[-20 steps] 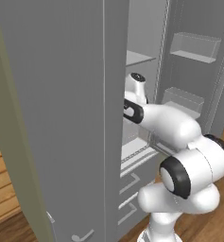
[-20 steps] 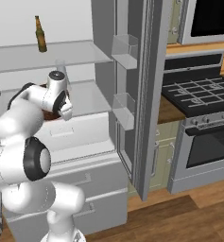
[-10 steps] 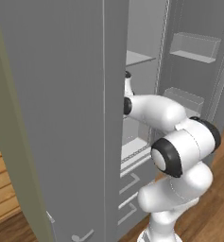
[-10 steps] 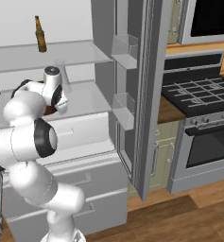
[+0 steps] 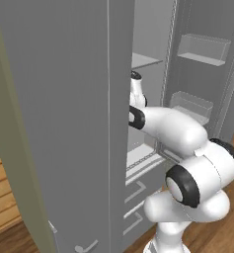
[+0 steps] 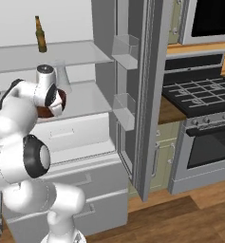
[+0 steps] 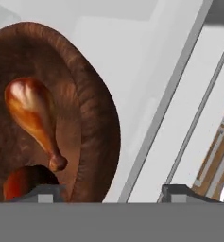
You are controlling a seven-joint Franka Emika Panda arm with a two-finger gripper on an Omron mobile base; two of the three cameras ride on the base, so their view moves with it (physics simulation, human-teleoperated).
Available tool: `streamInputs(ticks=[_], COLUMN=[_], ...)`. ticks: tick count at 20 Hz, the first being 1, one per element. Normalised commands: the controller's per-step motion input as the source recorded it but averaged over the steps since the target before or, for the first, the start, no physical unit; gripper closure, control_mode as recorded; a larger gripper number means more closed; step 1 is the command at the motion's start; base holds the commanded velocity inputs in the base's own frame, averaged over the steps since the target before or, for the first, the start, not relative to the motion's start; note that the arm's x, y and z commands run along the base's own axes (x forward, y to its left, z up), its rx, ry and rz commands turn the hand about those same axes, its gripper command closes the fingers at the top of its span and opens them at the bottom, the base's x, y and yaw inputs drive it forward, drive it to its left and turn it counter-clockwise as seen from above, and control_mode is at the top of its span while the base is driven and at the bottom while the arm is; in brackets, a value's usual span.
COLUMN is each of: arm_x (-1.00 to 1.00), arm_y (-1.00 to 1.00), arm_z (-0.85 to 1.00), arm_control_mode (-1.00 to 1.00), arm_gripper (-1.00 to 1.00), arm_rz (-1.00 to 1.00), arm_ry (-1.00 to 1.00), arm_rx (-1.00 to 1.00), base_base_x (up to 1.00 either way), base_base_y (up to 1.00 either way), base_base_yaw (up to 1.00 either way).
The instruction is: Pick the chicken drumstick and bell pepper from their plates and place them in the bowl. Then put the bowl in the fridge.
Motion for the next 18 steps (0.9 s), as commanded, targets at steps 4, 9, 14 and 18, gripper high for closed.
streamInputs(ticks=[4,9,14,18], arm_x=[-0.95,-1.00,-1.00,-1.00], arm_y=[-0.39,-0.69,-0.44,-0.06], arm_z=[0.42,0.81,1.00,1.00], arm_control_mode=[-1.00,-1.00,-1.00,-1.00], arm_gripper=[-1.00,-1.00,-1.00,-1.00], arm_rz=[-0.10,-0.17,-0.06,0.00], arm_ry=[-0.11,-0.18,-0.14,-0.06], arm_rx=[0.12,0.19,0.16,0.07], base_base_x=[0.00,0.00,0.00,0.00], base_base_y=[0.00,0.00,0.00,0.00], base_base_yaw=[0.00,0.00,0.00,0.00])
